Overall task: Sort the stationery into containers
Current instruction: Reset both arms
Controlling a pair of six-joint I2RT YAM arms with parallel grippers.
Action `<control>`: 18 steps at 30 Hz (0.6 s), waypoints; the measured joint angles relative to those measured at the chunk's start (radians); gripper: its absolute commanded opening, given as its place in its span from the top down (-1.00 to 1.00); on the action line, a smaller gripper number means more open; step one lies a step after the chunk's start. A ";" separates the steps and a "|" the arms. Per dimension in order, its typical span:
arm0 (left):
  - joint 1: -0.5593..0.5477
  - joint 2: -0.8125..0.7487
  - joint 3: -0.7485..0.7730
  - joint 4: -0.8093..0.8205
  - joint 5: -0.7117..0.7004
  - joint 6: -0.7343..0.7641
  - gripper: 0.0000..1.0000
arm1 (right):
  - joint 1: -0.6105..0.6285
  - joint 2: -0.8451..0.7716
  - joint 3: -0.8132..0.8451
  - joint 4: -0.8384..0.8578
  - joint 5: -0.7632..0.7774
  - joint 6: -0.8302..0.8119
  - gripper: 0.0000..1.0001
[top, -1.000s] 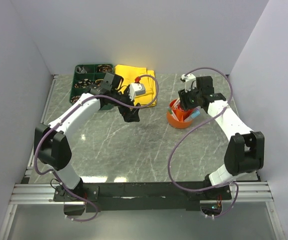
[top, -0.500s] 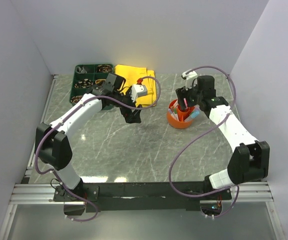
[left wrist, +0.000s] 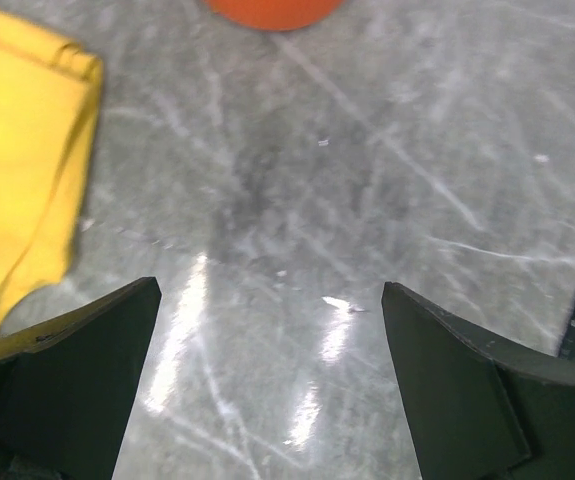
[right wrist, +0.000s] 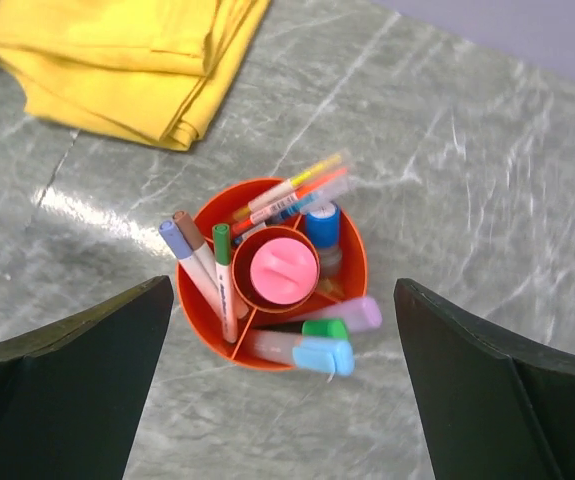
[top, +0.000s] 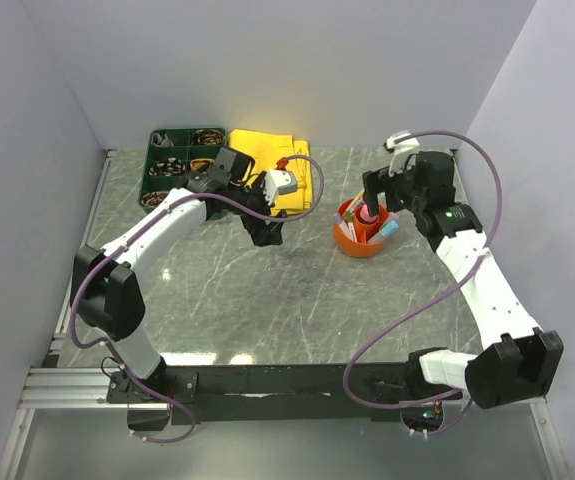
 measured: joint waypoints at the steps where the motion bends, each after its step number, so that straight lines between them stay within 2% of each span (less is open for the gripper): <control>1: 0.000 -0.001 -0.002 0.010 -0.027 -0.005 -0.99 | -0.003 -0.009 0.002 -0.003 0.013 0.028 -1.00; 5: -0.001 -0.009 -0.019 0.056 -0.162 -0.029 -0.99 | -0.024 -0.047 -0.035 -0.020 0.087 0.132 -1.00; 10: 0.019 -0.024 -0.071 0.121 -0.379 -0.077 -0.99 | -0.114 -0.126 -0.107 -0.074 0.137 0.233 -1.00; 18: 0.209 -0.044 -0.119 0.203 -0.566 -0.259 -0.99 | -0.235 -0.236 -0.179 -0.078 0.194 0.341 -1.00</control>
